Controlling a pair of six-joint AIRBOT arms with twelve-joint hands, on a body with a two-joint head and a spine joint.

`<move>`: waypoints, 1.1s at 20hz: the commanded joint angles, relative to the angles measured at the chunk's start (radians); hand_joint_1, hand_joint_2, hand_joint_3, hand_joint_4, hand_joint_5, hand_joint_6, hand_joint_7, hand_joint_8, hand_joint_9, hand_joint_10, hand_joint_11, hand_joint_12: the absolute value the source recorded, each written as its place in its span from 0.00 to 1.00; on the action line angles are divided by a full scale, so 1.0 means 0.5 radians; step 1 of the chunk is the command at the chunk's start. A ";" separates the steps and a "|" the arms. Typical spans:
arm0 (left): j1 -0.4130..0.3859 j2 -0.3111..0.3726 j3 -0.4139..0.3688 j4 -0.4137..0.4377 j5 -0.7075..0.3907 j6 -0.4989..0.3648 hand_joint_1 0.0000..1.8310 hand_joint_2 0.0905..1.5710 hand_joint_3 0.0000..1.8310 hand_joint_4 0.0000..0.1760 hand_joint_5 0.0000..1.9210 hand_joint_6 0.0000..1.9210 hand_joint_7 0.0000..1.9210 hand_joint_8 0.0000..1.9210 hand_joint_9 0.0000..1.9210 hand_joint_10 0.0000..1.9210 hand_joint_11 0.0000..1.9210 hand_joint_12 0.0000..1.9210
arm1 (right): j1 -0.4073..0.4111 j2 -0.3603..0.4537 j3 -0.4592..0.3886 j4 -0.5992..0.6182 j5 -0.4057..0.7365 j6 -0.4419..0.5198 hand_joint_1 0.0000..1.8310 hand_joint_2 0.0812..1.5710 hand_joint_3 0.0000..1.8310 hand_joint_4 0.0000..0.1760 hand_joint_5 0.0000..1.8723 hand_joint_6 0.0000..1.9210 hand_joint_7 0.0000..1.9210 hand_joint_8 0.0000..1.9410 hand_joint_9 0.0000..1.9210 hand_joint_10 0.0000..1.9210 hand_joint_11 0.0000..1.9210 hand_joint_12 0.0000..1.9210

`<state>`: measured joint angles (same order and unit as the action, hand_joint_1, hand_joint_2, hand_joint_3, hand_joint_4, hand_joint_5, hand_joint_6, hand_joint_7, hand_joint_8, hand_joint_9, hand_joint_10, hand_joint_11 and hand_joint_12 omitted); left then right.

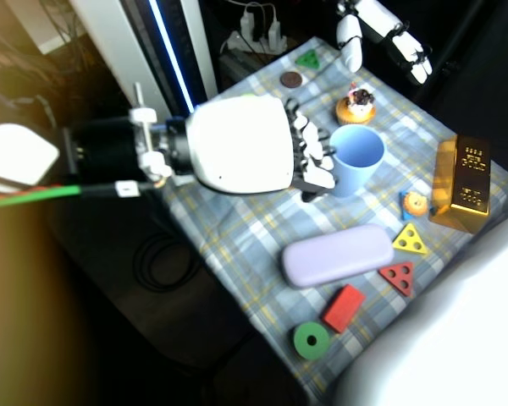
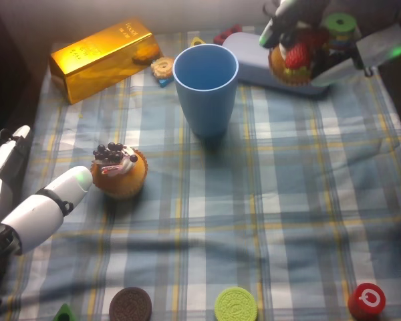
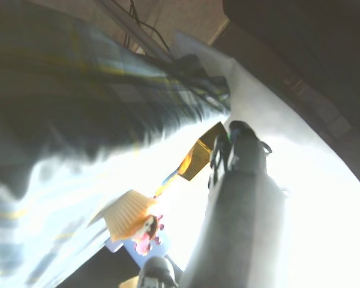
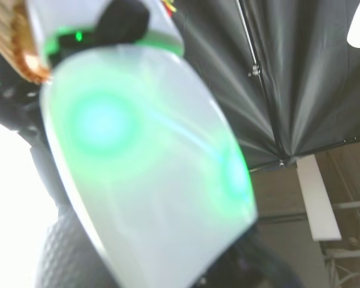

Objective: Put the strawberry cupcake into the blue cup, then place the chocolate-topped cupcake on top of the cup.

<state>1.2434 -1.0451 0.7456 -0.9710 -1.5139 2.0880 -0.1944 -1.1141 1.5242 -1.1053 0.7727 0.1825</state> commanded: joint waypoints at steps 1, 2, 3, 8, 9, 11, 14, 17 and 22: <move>-0.010 0.007 0.003 0.093 -0.210 -0.006 0.00 0.61 0.00 0.47 0.08 0.00 0.11 0.00 0.10 0.00 0.00 0.17 | 0.052 0.011 0.017 0.125 0.100 0.011 0.57 0.71 0.00 0.26 0.49 0.55 0.53 0.16 0.62 0.04 0.38 0.65; -0.010 0.007 0.003 0.093 -0.207 -0.006 0.00 0.61 0.00 0.53 0.08 0.00 0.11 0.00 0.10 0.00 0.00 0.17 | 0.070 0.001 0.023 0.105 0.090 0.011 0.56 0.71 0.00 0.44 0.49 0.56 0.56 0.08 0.62 0.03 0.37 0.67; -0.012 0.008 0.004 0.093 -0.204 -0.006 0.00 0.60 0.00 0.60 0.08 0.00 0.12 0.00 0.10 0.00 0.00 0.19 | 0.081 -0.024 0.040 0.096 0.085 0.011 0.56 0.71 0.00 0.43 0.49 0.55 0.57 0.05 0.62 0.04 0.37 0.69; -0.013 0.007 0.007 0.095 -0.198 -0.006 0.00 0.61 0.00 0.58 0.08 0.00 0.12 0.00 0.10 0.00 0.00 0.18 | 0.132 -0.121 0.105 0.089 0.085 0.011 0.56 0.72 0.00 0.20 0.48 0.55 0.58 0.01 0.61 0.09 0.37 0.71; -0.013 0.007 0.008 0.095 -0.198 -0.007 0.00 0.61 0.00 0.57 0.08 0.00 0.12 0.00 0.10 0.00 0.00 0.18 | 0.141 -0.137 0.114 0.089 0.086 0.011 0.52 0.70 0.00 0.00 0.44 0.22 0.58 0.00 0.61 0.10 0.36 0.72; -0.014 0.005 0.005 0.095 -0.203 -0.007 0.00 0.61 0.00 0.62 0.07 0.00 0.12 0.00 0.09 0.00 0.00 0.13 | 0.164 -0.173 0.133 0.078 0.086 0.011 0.58 0.73 0.00 0.00 0.47 0.57 0.55 0.00 0.57 0.08 0.34 0.70; -0.017 0.008 0.003 0.095 -0.201 -0.007 0.00 0.60 0.00 0.73 0.06 0.00 0.11 0.00 0.08 0.00 0.00 0.06 | 0.191 -0.206 0.145 0.040 0.086 0.011 0.57 0.73 0.00 0.00 0.47 0.59 0.59 0.01 0.59 0.16 0.40 0.71; -0.030 0.009 0.010 0.098 -0.190 -0.006 0.00 0.62 0.00 0.43 0.08 0.00 0.12 0.00 0.09 0.00 0.02 0.06 | 0.218 -0.221 0.150 0.039 0.086 0.011 0.60 0.71 0.00 0.00 0.51 0.52 0.42 0.35 0.40 0.47 0.30 0.88; -0.030 0.013 0.010 0.102 -0.186 -0.005 0.00 0.60 0.00 0.61 0.07 0.00 0.11 0.00 0.08 0.00 0.00 0.04 | 0.247 -0.311 0.190 0.078 0.113 -0.017 0.50 0.78 0.00 0.85 0.39 0.70 0.48 0.16 0.39 0.45 0.27 0.75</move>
<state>1.2369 -1.0451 0.7460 -0.9611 -1.4994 2.0895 -0.0891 -1.2804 1.6157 -1.1454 0.7719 0.1719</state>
